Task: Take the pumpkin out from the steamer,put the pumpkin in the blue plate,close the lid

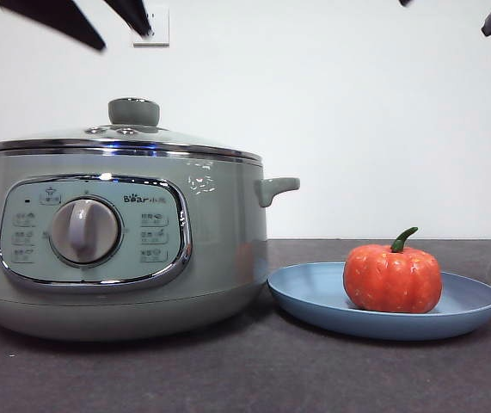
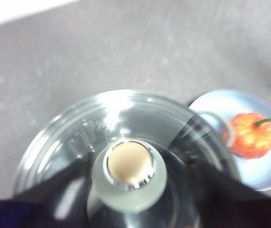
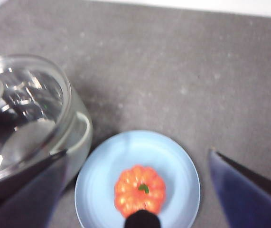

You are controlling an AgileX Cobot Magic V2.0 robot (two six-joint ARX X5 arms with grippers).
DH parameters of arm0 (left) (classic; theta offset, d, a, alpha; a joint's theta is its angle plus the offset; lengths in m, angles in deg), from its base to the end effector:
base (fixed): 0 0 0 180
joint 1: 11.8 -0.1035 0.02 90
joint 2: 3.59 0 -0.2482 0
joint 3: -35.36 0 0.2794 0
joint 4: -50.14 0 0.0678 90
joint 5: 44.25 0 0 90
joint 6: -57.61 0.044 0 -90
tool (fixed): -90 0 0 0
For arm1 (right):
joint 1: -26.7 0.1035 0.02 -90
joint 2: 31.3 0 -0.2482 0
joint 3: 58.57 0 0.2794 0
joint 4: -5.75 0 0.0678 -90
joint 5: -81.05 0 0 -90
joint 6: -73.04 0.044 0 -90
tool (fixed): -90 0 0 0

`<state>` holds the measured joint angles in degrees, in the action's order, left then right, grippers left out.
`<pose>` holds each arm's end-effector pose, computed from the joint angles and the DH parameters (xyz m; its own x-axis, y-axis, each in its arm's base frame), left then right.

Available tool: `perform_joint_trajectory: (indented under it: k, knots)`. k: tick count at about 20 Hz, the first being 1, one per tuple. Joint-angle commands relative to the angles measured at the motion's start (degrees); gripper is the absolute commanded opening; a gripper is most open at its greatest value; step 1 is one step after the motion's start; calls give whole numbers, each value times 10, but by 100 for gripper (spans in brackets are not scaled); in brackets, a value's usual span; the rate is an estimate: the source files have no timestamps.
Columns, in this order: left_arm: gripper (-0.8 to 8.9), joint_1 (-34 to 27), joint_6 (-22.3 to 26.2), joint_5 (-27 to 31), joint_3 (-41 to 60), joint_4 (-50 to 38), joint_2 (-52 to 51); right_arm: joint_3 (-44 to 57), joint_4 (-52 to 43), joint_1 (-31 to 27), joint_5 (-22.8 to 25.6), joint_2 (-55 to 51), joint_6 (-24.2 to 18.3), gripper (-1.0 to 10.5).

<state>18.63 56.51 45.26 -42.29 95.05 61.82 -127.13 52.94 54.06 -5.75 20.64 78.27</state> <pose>0.2446 -0.1441 0.3281 0.7215 -0.4337 -0.5398 0.5036 0.8637 -0.0208 0.2062 0.1039 0.3220 0.7892 0.3455 -0.5078 -0.3733 0.9264 0.0502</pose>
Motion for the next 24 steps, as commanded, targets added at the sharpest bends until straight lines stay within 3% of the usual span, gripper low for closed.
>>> perform_joint_trajectory:
  k: [1,2,5,10,14,17,24]
  knots:
    - [-7,4,9,1,3,17,-26,7,0,0,2,-2,-12,24]
    - [-8,5,13,3,4,23,-34,10,-5,1,2,-5,-14,-23]
    - [-8,6,14,17,19,23,-54,33,-39,2,2,-22,-17,-12]
    - [-8,21,5,61,145,-70,-125,146,-134,2,2,-86,-15,-12]
    - [-8,33,-22,94,263,-146,-221,252,-225,3,3,-156,30,-11]
    - [-4,36,-23,95,285,-149,-259,260,-231,0,4,-167,47,2]
    - [-4,36,-23,94,285,-147,-255,260,-191,0,17,-167,41,2]
